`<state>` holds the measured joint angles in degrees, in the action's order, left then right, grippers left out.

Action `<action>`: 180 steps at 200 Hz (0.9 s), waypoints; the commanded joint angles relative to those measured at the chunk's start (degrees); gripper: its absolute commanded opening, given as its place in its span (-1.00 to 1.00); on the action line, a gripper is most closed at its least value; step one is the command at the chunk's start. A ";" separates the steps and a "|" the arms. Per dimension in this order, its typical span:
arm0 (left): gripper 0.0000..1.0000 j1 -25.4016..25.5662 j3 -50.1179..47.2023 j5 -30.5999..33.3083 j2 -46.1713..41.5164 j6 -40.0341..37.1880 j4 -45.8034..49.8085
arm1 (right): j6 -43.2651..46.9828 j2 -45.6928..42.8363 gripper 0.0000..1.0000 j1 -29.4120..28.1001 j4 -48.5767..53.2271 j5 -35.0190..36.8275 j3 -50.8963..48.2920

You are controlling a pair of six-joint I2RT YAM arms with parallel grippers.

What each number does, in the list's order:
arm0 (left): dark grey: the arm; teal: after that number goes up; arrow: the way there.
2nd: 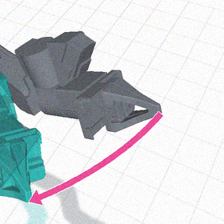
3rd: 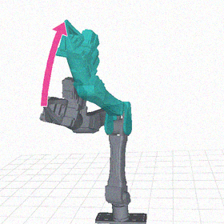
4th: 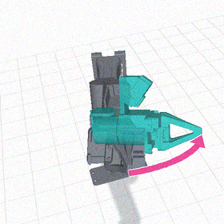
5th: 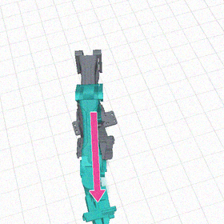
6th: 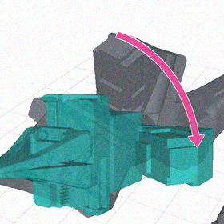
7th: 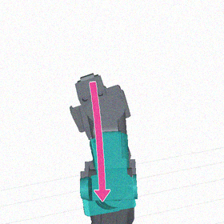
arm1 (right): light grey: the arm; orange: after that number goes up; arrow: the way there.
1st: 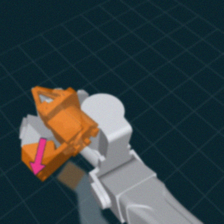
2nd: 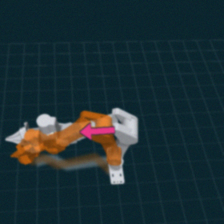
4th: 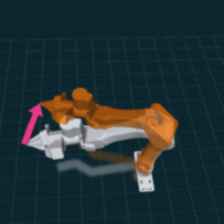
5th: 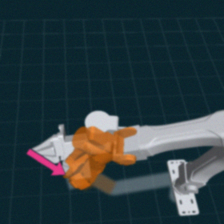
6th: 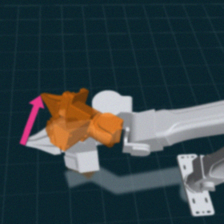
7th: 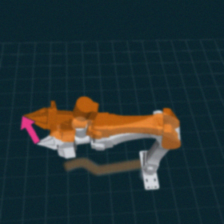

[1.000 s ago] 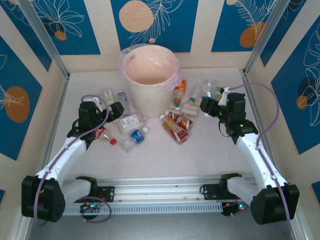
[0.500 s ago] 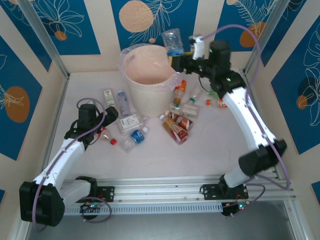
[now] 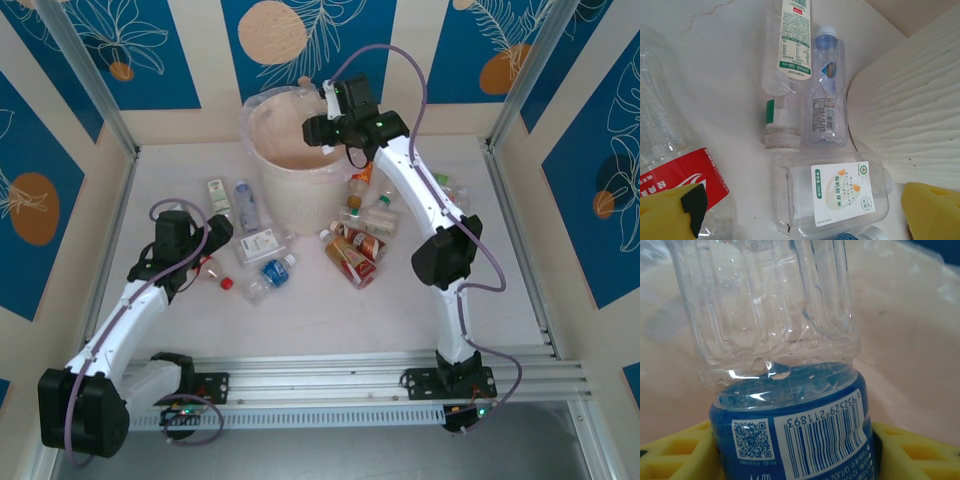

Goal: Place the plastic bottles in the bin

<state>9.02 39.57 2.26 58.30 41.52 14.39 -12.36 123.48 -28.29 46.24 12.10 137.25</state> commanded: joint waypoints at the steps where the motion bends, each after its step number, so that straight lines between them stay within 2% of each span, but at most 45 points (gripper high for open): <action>1: 1.00 -0.60 -0.55 1.76 -0.12 -0.43 0.17 | -0.13 -0.26 0.20 -0.86 7.75 8.76 2.89; 47: 1.00 -0.99 -0.64 2.92 0.07 -0.65 0.71 | 0.05 -0.48 0.22 -0.80 13.18 16.50 2.76; 77: 1.00 -1.05 -0.81 3.10 0.28 -0.56 0.52 | 0.42 -0.42 0.26 -0.45 13.84 16.91 2.85; 98: 1.00 -1.11 -0.98 3.40 0.32 -0.56 0.70 | -0.15 0.23 0.38 -0.54 13.62 16.18 3.56; 131: 1.00 -1.42 -0.36 6.15 0.49 -0.56 4.25 | -1.47 0.57 0.69 -0.97 12.73 19.31 5.58; 180: 1.00 -2.76 2.93 12.46 3.53 0.81 13.66 | 0.66 -6.41 0.83 -2.07 5.38 19.75 1.88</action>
<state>7.46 39.64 9.91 60.05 41.52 21.12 -13.02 123.11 -29.54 56.62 30.13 141.21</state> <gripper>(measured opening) 0.999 0.906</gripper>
